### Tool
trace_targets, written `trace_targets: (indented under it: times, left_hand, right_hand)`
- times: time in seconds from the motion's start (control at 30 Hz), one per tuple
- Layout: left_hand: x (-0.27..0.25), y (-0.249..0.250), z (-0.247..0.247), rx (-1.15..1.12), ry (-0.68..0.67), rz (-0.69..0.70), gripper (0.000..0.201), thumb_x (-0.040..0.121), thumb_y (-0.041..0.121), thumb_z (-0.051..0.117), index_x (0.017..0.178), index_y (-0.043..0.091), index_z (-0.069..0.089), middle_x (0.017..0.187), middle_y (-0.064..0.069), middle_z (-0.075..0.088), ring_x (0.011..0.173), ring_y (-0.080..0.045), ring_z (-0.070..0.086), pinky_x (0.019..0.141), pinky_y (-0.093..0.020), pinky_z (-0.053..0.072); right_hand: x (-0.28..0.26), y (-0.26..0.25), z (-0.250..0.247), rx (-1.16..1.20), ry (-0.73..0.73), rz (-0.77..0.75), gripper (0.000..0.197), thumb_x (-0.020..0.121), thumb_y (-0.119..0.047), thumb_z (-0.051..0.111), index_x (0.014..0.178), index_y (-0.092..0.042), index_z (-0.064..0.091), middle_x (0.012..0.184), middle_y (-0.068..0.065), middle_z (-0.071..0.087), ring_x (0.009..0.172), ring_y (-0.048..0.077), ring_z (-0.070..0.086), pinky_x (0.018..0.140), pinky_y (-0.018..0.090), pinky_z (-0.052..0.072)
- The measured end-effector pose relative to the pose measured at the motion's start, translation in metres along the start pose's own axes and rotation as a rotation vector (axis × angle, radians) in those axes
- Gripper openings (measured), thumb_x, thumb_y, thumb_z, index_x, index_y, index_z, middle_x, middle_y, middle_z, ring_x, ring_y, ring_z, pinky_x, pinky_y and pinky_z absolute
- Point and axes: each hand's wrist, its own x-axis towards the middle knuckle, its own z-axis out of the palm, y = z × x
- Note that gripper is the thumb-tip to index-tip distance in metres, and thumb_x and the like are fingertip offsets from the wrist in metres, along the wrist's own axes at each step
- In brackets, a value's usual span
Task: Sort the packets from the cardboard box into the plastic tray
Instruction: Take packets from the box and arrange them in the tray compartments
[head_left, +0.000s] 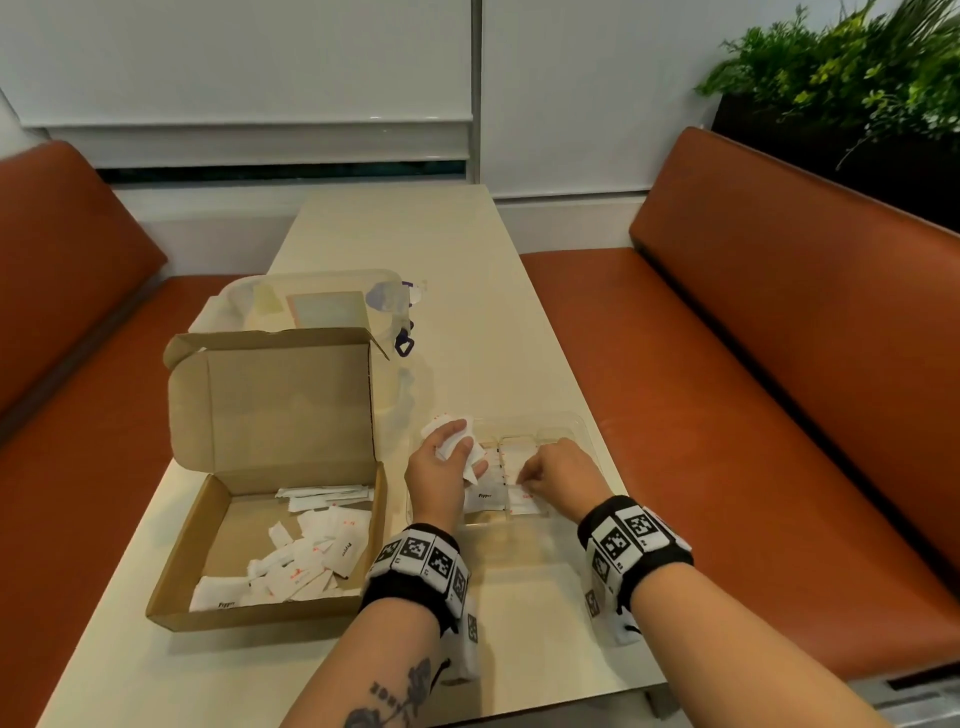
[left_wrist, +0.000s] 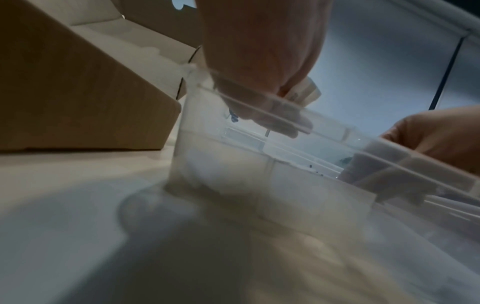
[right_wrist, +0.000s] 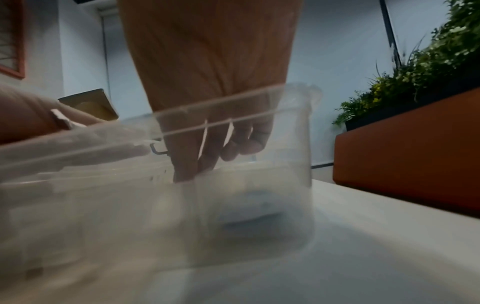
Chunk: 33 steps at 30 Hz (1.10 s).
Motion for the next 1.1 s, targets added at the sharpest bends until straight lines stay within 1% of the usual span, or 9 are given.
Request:
trace_targets:
  times: [0.13,0.2,0.3,0.57,0.7,0.8,0.9,0.97,1.1]
  left_hand:
    - [0.001,-0.002,0.0,-0.001,0.009,0.008,0.022,0.089,-0.003,0.06,0.097,0.015,0.069,0.127,-0.015,0.054,0.086,-0.016,0.06,0.056,-0.02,0.056]
    - [0.002,-0.002,0.0,-0.018,0.003,-0.005,0.022,0.089,-0.003,0.06,0.098,0.014,0.069,0.126,-0.012,0.054,0.089,-0.019,0.061,0.06,-0.024,0.058]
    - [0.002,-0.004,0.0,-0.018,-0.001,-0.019,0.021,0.089,-0.003,0.06,0.1,0.012,0.069,0.123,-0.01,0.056,0.094,-0.023,0.062,0.062,-0.026,0.059]
    - [0.003,-0.004,-0.003,0.003,-0.064,-0.031,0.023,0.09,-0.002,0.058,0.102,0.013,0.069,0.122,-0.007,0.056,0.098,-0.019,0.062,0.065,-0.028,0.06]
    - [0.002,-0.003,-0.004,0.014,-0.117,-0.053,0.029,0.089,-0.003,0.058,0.101,0.021,0.069,0.126,-0.006,0.055,0.103,-0.024,0.061,0.071,-0.035,0.06]
    - [0.003,-0.003,-0.005,0.041,-0.144,-0.046,0.043,0.089,-0.005,0.058,0.12,0.025,0.063,0.127,-0.006,0.052,0.108,-0.03,0.06,0.079,-0.046,0.058]
    - [0.002,-0.002,-0.005,0.056,-0.174,-0.026,0.06,0.087,-0.003,0.061,0.137,0.028,0.048,0.13,-0.005,0.048,0.106,-0.024,0.06,0.071,-0.032,0.059]
    - [0.003,-0.003,-0.005,0.203,-0.173,0.043,0.069,0.085,0.008,0.068,0.143,0.032,0.038,0.132,-0.002,0.049,0.108,-0.014,0.057,0.08,-0.029,0.057]
    - [0.007,-0.008,-0.005,0.28,-0.186,0.049,0.077,0.083,0.009,0.069,0.144,0.037,0.031,0.123,0.003,0.052,0.099,-0.003,0.056,0.075,-0.014,0.051]
  right_hand:
    - [-0.004,0.001,-0.002,0.012,0.042,-0.031,0.006,0.079,-0.011,0.068,0.08,-0.017,0.066,0.085,-0.001,0.06,0.08,0.014,0.052,0.067,0.023,0.04]
    - [-0.006,0.0,-0.001,-0.002,0.006,-0.036,0.017,0.076,-0.008,0.067,0.069,-0.02,0.057,0.076,-0.003,0.057,0.073,0.014,0.052,0.064,0.023,0.039]
    - [-0.006,-0.001,0.001,-0.047,-0.028,-0.021,0.019,0.076,-0.005,0.063,0.067,-0.02,0.054,0.072,-0.005,0.057,0.071,0.013,0.051,0.063,0.022,0.037]
    - [-0.005,-0.003,0.007,-0.089,0.0,0.022,0.03,0.078,-0.006,0.057,0.06,-0.025,0.043,0.073,-0.004,0.056,0.072,0.014,0.051,0.062,0.021,0.035]
    - [-0.004,-0.006,0.005,-0.017,0.006,0.044,0.019,0.079,-0.01,0.061,0.071,-0.022,0.049,0.075,-0.005,0.055,0.073,0.015,0.051,0.058,0.022,0.033]
    - [0.001,-0.015,-0.001,0.183,0.171,0.047,0.01,0.086,-0.023,0.062,0.079,-0.019,0.057,0.075,-0.004,0.058,0.071,0.013,0.053,0.061,0.023,0.036]
    - [0.008,-0.029,-0.008,0.434,0.265,0.036,0.01,0.086,-0.026,0.064,0.08,-0.018,0.066,0.074,-0.008,0.063,0.072,0.009,0.057,0.061,0.014,0.037]
    - [0.012,-0.038,-0.01,0.525,0.225,0.048,0.009,0.081,-0.028,0.07,0.081,-0.02,0.067,0.074,-0.01,0.062,0.07,0.006,0.057,0.056,0.009,0.035]
    - [0.019,-0.048,-0.006,0.554,0.188,0.136,0.034,0.071,-0.028,0.08,0.093,-0.016,0.058,0.08,-0.004,0.056,0.063,0.003,0.052,0.052,0.014,0.035]
